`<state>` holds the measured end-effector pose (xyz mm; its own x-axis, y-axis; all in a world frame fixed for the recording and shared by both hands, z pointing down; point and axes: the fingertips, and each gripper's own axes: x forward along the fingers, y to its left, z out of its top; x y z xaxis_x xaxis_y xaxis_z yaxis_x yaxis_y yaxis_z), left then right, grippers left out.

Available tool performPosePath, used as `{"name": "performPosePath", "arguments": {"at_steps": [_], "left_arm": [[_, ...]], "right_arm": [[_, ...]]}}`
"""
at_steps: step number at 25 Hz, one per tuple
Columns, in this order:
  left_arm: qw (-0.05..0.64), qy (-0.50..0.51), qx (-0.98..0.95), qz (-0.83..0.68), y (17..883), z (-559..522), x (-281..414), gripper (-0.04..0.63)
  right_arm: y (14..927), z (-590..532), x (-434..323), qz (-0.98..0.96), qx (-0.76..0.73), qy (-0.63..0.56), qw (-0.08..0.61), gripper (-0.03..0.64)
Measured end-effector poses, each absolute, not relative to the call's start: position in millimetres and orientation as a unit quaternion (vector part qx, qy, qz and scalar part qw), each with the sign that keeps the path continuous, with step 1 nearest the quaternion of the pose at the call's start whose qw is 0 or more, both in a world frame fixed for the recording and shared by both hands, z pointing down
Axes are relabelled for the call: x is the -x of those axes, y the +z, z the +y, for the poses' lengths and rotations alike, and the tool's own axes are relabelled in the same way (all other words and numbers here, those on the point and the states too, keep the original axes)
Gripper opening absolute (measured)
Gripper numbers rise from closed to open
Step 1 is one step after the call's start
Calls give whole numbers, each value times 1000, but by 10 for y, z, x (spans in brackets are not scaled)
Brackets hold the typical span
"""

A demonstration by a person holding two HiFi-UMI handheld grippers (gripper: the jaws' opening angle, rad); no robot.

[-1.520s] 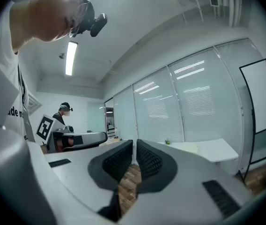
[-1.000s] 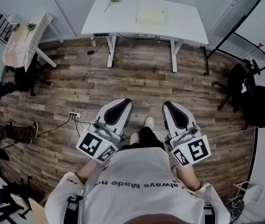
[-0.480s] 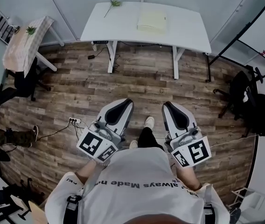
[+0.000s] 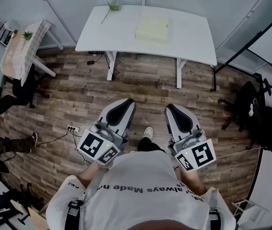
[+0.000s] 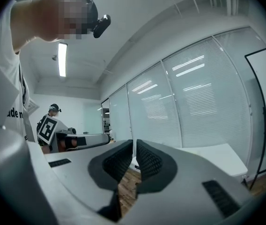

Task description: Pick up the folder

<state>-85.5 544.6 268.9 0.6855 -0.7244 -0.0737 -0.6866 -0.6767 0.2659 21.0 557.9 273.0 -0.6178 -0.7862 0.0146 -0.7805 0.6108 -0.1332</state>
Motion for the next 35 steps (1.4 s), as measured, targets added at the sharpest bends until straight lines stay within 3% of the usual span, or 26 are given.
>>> {"name": "performPosePath", "arguments": {"at_steps": [14,35], "left_arm": [[103,-77,-908,-400,2735,4272,-40,28],[105,-85,-907,-399,2762,2900,272,28]], "right_arm": [[2816,4363,-1085,904,421,-68,17,29],[2834,2977,-746,905,420,-65,6,28]]}}
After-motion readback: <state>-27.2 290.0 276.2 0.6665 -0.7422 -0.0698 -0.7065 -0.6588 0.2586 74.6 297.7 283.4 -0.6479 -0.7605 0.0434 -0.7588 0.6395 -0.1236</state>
